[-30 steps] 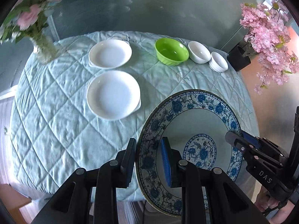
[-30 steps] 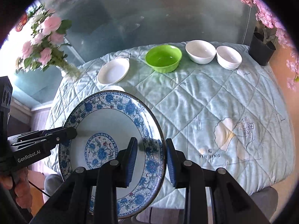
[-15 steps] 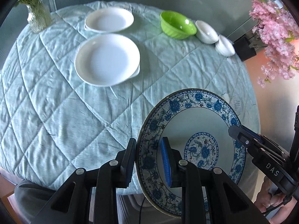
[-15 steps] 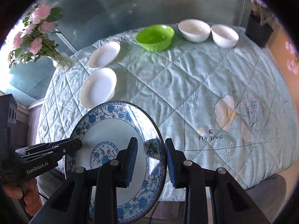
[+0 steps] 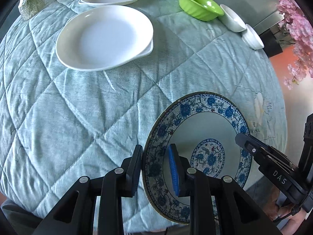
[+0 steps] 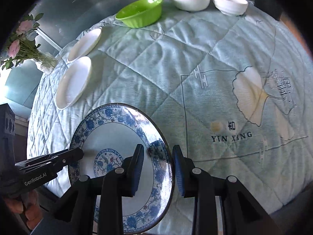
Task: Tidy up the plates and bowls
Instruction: 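Lift the blue-and-white plate with the right gripper and carry it toward the table edge, then lower the plate onto the cover and open the right gripper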
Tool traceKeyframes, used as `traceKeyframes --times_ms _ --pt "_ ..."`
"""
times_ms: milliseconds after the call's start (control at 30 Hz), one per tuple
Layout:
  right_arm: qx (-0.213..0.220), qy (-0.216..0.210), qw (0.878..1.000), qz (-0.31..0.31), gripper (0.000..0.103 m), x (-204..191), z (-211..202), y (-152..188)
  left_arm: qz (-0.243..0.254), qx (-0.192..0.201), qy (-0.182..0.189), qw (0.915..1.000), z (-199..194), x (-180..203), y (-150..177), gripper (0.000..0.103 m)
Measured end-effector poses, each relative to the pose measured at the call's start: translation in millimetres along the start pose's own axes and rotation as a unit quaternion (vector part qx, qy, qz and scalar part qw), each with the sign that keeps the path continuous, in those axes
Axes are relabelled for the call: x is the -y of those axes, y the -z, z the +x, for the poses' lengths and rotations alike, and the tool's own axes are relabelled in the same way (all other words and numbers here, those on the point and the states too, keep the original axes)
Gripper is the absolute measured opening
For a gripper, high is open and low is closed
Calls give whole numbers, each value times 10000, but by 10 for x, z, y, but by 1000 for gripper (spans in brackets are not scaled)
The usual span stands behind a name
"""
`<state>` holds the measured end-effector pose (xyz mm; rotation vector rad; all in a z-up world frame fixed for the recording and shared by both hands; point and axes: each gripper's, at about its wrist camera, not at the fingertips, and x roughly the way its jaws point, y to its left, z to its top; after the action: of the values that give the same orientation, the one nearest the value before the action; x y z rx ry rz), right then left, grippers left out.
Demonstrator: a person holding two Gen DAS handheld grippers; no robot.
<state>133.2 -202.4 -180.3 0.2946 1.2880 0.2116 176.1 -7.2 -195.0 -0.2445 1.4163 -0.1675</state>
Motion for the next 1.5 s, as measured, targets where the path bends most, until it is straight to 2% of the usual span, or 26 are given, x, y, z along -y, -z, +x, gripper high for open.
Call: traceKeyframes --times_ms 467,700,733,767,800,867,933,967,1033,1100,1133,1200,1233,1267,1300,1333,1367,1400,1467,1500 --pt "239 6 9996 115 30 136 185 -226 23 221 -22 9998 205 97 -391 23" --pt "206 64 9998 -8 35 119 218 -260 80 229 -7 9997 186 128 -415 25" --pt "179 54 9998 -37 35 117 212 -260 75 238 -8 9997 151 116 -392 29" --pt "146 59 9998 -74 42 112 186 -266 93 298 19 9995 91 113 -373 33" --pt "158 82 9998 -94 58 105 150 -271 141 453 -37 9989 -27 115 -348 37" --pt "348 306 9986 -235 82 86 -24 -266 188 868 -276 9957 -290 103 -286 66" --pt "502 478 9967 -414 84 49 -199 -264 191 1443 -507 9881 -596 74 -214 85" --pt "587 558 9951 -563 88 2 -331 -270 200 1678 -573 9840 -737 51 -180 91" --pt "781 646 9919 -769 101 -90 -516 -269 201 1993 -676 9774 -1028 -26 -140 96" --pt "963 677 9886 -940 102 -204 -697 -262 164 2087 -667 9756 -1224 -119 -128 97" --pt "980 689 9880 -974 102 -248 -746 -267 140 2085 -655 9757 -1325 -175 -130 95" --pt "967 705 9875 -1022 102 -328 -813 -277 196 2081 -662 9757 -1455 -235 -126 69" --pt "987 681 9874 -1034 101 -357 -840 -284 234 2042 -678 9763 -1513 -290 -119 36" --pt "1050 674 9865 -1059 93 -411 -885 -283 241 1920 -694 9786 -1547 -347 -122 11" --pt "1076 695 9857 -1092 72 -456 -909 -284 222 1869 -704 9796 -1591 -378 -102 10" --pt "1062 740 9848 -1156 63 -519 -921 -293 180 1900 -735 9789 -1639 -411 -95 10" --pt "1026 792 9843 -1196 52 -583 -921 -306 176 1998 -764 9767 -1711 -455 -63 14" --pt "1024 789 9841 -1214 52 -631 -930 -318 179 2160 -841 9726 -1783 -459 -53 22" --pt "1091 754 9829 -1275 54 -722 -965 -325 62 2356 -983 9668 -1883 -504 -19 91" --pt "1129 715 9819 -1342 62 -781 -984 -337 15 2466 -977 9642 -1924 -515 -9 98"
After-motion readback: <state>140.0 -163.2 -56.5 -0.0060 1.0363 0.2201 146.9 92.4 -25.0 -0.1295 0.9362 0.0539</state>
